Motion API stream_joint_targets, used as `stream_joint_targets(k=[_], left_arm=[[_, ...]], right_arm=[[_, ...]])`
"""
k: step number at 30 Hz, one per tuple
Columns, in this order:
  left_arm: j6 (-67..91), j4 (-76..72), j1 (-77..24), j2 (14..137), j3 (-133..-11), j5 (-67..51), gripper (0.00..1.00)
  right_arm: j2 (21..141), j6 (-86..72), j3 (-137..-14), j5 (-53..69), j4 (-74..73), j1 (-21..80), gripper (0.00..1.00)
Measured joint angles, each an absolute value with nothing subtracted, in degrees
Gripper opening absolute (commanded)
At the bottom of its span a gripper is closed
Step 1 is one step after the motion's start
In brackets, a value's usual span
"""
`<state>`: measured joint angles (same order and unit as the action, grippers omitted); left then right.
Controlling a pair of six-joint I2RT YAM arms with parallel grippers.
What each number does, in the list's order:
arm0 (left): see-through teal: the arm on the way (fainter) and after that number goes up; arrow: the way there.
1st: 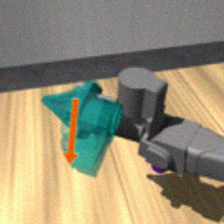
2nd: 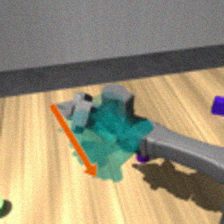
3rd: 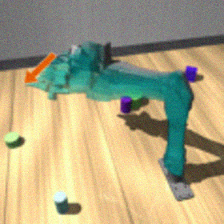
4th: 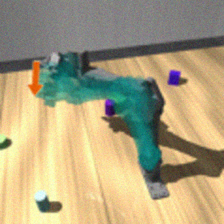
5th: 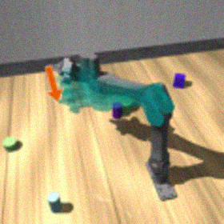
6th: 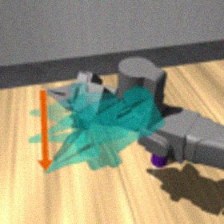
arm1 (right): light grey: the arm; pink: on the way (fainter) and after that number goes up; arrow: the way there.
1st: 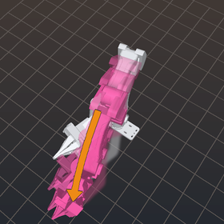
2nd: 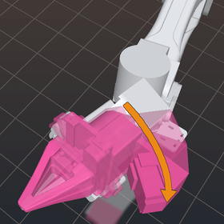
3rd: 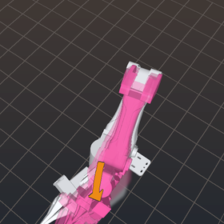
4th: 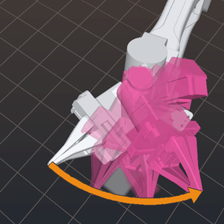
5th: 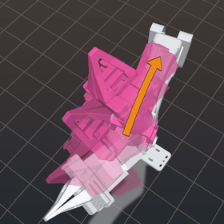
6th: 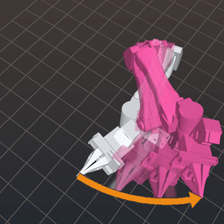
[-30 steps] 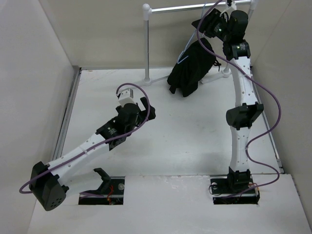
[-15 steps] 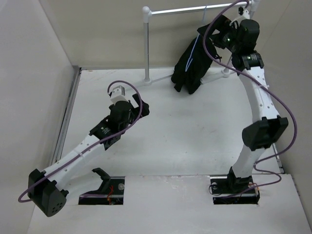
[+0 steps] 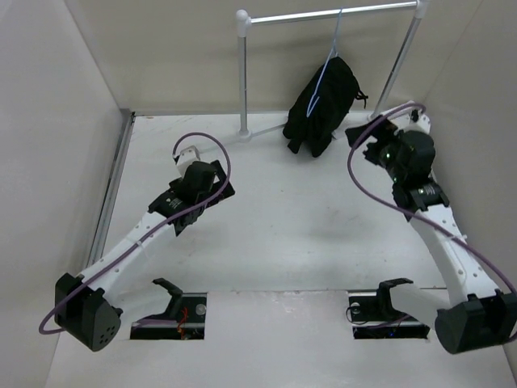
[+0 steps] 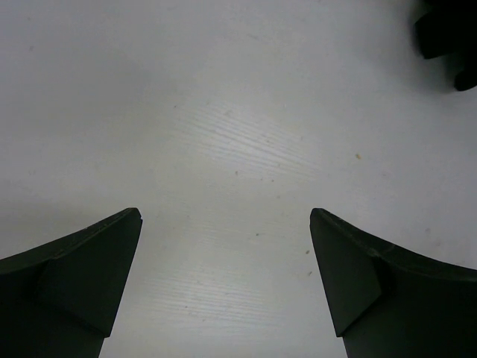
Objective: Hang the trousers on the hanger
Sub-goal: Reset both arms
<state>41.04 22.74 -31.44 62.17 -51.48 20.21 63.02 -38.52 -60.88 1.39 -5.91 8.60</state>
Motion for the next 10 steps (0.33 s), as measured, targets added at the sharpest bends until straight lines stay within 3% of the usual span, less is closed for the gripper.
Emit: stream_joint_targets(k=[5,10], left_arm=[[41.0,26.1,-31.5,64.4,-51.5,20.1,1.00],[41.0,26.6,-32.8,65.0,-51.5,20.0,1.00]], right_arm=[[54.5,-40.0,-46.2,-3.3,-11.9,10.9,1.00],[47.6,-41.6,-39.7,-5.1,-17.1,12.4,1.00]])
